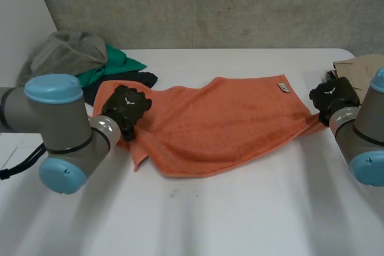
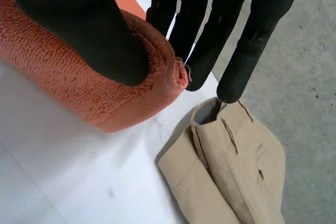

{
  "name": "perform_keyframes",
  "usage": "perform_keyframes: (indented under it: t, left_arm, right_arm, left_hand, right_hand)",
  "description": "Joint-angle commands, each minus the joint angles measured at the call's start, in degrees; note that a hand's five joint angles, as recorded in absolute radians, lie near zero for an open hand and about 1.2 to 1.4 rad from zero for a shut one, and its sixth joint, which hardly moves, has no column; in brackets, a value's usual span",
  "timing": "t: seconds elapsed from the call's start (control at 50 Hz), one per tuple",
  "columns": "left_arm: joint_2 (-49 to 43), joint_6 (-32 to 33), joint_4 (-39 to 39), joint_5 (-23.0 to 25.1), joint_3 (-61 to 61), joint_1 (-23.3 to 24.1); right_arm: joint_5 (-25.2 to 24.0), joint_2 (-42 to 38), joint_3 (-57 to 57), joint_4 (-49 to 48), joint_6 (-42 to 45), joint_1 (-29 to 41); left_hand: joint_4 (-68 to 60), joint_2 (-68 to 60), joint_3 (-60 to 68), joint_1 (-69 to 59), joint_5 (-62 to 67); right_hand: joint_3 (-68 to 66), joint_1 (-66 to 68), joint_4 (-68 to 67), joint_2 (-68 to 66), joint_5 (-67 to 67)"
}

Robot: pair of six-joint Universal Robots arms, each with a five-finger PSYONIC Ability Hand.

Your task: Fold the laundry.

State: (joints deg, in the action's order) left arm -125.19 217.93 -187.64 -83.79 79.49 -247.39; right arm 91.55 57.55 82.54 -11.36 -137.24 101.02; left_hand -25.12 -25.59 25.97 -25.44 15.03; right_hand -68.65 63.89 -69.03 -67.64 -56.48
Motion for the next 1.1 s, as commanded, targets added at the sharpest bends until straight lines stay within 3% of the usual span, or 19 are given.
perform_keyframes:
  t: [0.02,0.12,0.26,0.36,0.56,1.1]
  left_arm:
    - [14.52,-5.76,-3.17,-2.34,13.75,-0.02]
    - [25.93,-11.46,-5.19,-4.18,24.46,-0.02]
    - [27.63,-18.06,-1.86,-6.82,28.97,0.51]
    - [22.46,-22.46,1.48,-7.0,28.01,0.08]
    - [12.52,-25.72,1.05,-6.91,20.54,0.16]
    - [-4.98,-25.45,-1.06,-7.62,0.06,5.34]
  right_arm:
    - [0.65,0.63,1.14,0.03,-1.72,-0.3]
    - [0.65,0.63,1.31,0.03,-1.71,-0.3]
    - [0.56,0.72,1.66,0.11,-1.72,-0.21]
    - [0.56,0.81,2.37,0.03,-1.72,-0.13]
    - [0.3,0.81,4.3,-0.24,-1.72,-0.21]
    - [0.12,0.9,6.94,-0.32,-1.72,0.14]
  left_hand:
    - [-1.91,-1.44,1.06,-1.6,2.0]
    - [-3.08,-2.61,2.23,-2.76,3.17]
    - [-7.63,-7.16,6.79,-7.32,7.72]
    - [-6.12,-5.65,5.27,-5.8,6.21]
    - [4.14,4.61,-4.98,4.45,-4.05]
    - [-4.77,-4.3,3.92,-4.45,4.86]
  right_hand:
    - [-11.35,16.11,-10.97,-12.36,-13.52]
    - [-11.35,16.11,-10.97,-12.36,-13.52]
    - [-11.35,16.11,-10.97,-12.36,-13.52]
    - [-11.35,16.11,-10.97,-12.36,-13.52]
    - [-11.35,16.11,-10.97,-12.36,-13.52]
    - [-11.35,16.11,-10.97,-12.36,-13.52]
